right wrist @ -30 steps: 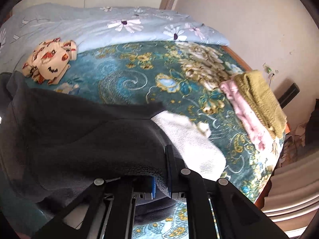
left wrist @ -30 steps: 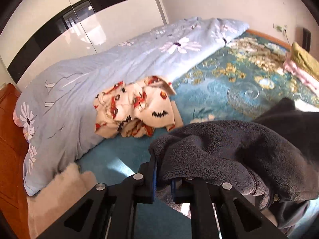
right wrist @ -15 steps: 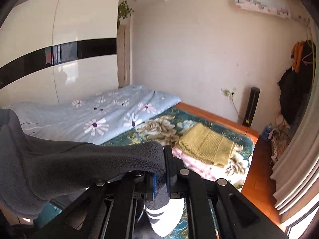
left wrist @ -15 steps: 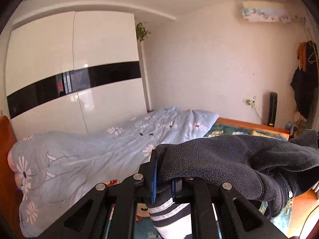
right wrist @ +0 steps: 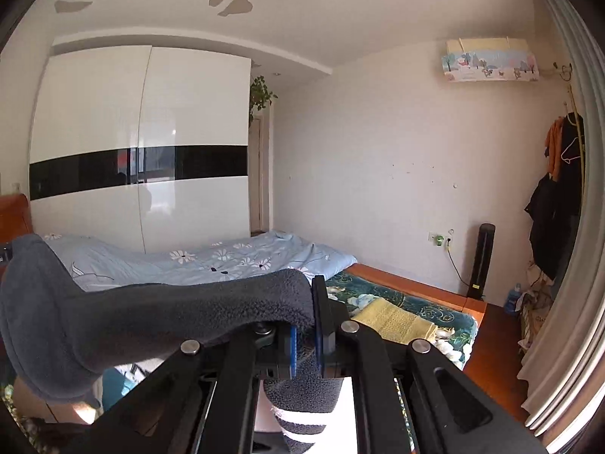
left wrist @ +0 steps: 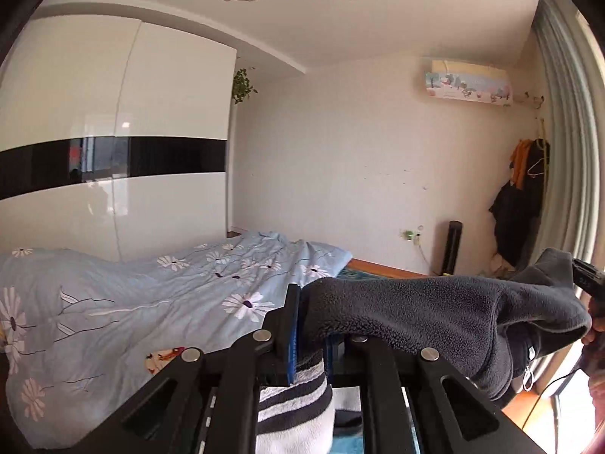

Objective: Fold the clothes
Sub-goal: 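Hold the jacket up with both grippers and stretch it open, then lay the jacket flat on the blanket with both grippers, Kappakids print up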

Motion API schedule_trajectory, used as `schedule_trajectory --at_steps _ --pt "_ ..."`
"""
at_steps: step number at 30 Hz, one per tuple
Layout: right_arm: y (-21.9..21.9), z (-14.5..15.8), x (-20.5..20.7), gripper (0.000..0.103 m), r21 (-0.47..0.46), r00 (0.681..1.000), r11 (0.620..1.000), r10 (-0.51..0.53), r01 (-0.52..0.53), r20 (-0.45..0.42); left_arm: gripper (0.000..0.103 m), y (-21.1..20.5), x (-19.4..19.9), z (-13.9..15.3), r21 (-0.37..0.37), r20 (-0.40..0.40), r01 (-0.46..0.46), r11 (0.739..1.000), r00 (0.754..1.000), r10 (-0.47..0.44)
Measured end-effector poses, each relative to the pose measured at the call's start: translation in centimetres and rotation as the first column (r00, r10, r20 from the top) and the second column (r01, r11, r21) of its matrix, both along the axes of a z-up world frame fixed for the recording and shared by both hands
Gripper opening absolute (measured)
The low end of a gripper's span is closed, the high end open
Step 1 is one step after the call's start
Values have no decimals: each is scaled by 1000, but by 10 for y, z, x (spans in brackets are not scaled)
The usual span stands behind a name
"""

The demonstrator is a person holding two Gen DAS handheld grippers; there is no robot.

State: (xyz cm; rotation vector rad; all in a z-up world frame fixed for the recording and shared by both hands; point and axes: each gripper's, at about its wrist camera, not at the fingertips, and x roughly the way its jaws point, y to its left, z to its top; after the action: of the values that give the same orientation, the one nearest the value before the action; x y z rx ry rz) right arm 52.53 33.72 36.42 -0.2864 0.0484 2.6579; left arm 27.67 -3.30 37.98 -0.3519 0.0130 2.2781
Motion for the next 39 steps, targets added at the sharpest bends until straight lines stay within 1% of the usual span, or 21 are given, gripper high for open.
schedule_trajectory --at_steps 2,4,6,7,10,12,15,16,17,19,22,24,27,28,30,32,33,34,36,37,39 --pt "5 0 -2 7 -10 1000 1000 -6 6 21 11 11 -20 -4 -24 40 22 999 999 -21" --pt "13 -8 -13 7 -23 997 1000 -18 19 70 12 36 -45 -27 -85 107 30 996 994 -21" --pt "30 -38 -36 7 -62 984 997 -33 45 176 12 69 -74 -64 -161 213 48 986 977 -13" --pt "44 -67 -47 7 -118 973 991 -33 61 227 12 87 -90 -89 -201 277 58 978 961 0" --pt "84 -152 -82 7 -275 927 953 -14 125 374 12 135 -131 -183 -313 451 73 947 889 81" --pt "111 -209 -105 7 -369 885 912 14 179 465 11 157 -139 -248 -360 557 93 928 820 134" --pt "141 -288 -131 7 -471 819 843 65 261 571 11 178 -143 -325 -432 658 127 893 721 216" --pt "145 -309 -135 7 -491 803 825 80 279 590 11 181 -145 -341 -443 675 134 887 700 231" --pt "146 -322 -136 7 -507 800 814 90 284 593 11 184 -150 -351 -452 683 138 881 689 242" --pt "155 -339 -143 7 -530 799 797 103 290 593 11 189 -160 -352 -446 686 138 884 688 238" --pt "179 -338 -160 7 -545 820 790 97 280 563 10 203 -191 -332 -410 675 136 902 710 200" --pt "203 -331 -176 7 -560 844 782 83 274 530 10 221 -221 -325 -391 677 134 911 712 186" --pt "242 -342 -208 7 -566 839 768 70 300 540 10 255 -255 -335 -374 686 124 919 703 184" --pt "255 -356 -218 7 -571 816 749 69 338 573 11 267 -265 -344 -373 690 123 920 700 186" --pt "270 -384 -230 7 -594 786 706 86 385 612 11 288 -285 -372 -396 721 118 911 654 229" --pt "280 -407 -239 7 -604 761 681 106 414 641 11 300 -299 -405 -426 771 127 896 569 287" --pt "279 -414 -243 7 -586 740 695 115 417 662 11 303 -302 -417 -438 782 124 890 541 309" --pt "278 -421 -246 7 -570 722 708 122 417 681 12 305 -305 -426 -448 783 117 887 531 325" --pt "279 -429 -249 7 -560 710 717 129 415 692 14 305 -309 -438 -459 788 108 882 508 347" --pt "281 -433 -248 8 -562 708 713 131 418 694 14 303 -313 -443 -451 803 100 887 479 354" --pt "289 -440 -245 17 -590 720 679 130 436 682 16 299 -321 -454 -428 837 79 900 409 362"
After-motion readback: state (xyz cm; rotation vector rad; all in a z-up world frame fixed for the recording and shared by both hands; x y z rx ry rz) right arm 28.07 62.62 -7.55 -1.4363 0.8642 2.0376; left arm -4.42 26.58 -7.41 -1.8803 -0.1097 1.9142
